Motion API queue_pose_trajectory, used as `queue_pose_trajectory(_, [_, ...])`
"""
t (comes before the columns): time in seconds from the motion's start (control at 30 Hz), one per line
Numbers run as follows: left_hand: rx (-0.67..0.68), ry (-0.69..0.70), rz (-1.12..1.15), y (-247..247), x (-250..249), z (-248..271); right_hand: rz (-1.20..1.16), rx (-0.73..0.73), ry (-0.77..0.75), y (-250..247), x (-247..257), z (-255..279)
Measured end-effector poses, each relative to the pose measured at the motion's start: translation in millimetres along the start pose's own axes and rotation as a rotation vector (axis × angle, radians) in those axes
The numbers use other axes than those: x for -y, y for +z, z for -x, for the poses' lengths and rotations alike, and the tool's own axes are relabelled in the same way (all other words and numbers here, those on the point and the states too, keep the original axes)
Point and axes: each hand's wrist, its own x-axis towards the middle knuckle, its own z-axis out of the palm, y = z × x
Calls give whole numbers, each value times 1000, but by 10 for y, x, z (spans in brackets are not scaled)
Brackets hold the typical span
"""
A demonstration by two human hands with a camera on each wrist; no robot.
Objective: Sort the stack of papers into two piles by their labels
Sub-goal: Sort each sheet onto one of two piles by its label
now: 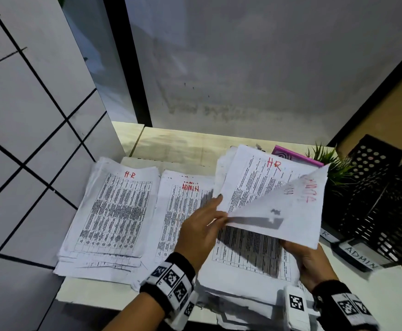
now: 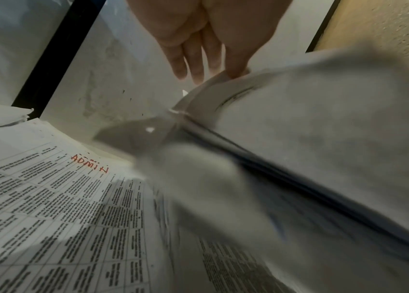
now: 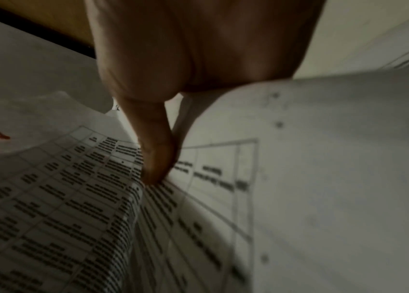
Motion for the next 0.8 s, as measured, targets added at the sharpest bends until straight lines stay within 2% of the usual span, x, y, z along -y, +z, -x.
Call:
queue_pose_trajectory(0.1, [208, -151, 58, -48, -144, 47, -9, 15, 12, 7, 4, -9])
queue_pose_trajectory(0.13, [215, -177, 78, -39, -159, 60, -13, 30, 26, 11, 9, -5])
queue_pose_trajectory(0.23, [47, -152, -38, 11, -108, 32, -28, 36, 41, 31, 18, 11])
queue_pose_trajectory(0.3, [-45, -134, 2, -7, -127, -33, -41, 45, 43, 57, 32, 32])
queue_pose_trajectory(0.43, [-90, -71, 107, -255, -297, -199, -94, 37, 43, 65, 65, 68])
queue_pose_trajectory(0.53, [-204, -152, 113, -607, -233, -318, -144, -8, 31, -29, 116, 76])
queue_pose_trajectory(0.67, [-324, -285, 45, -1129, 139, -369, -197, -42, 31, -170, 168, 104])
queue_pose_trajectory(0.8, [-312, -442, -36, -1426, 603, -304, -222, -77, 35, -253, 166, 110])
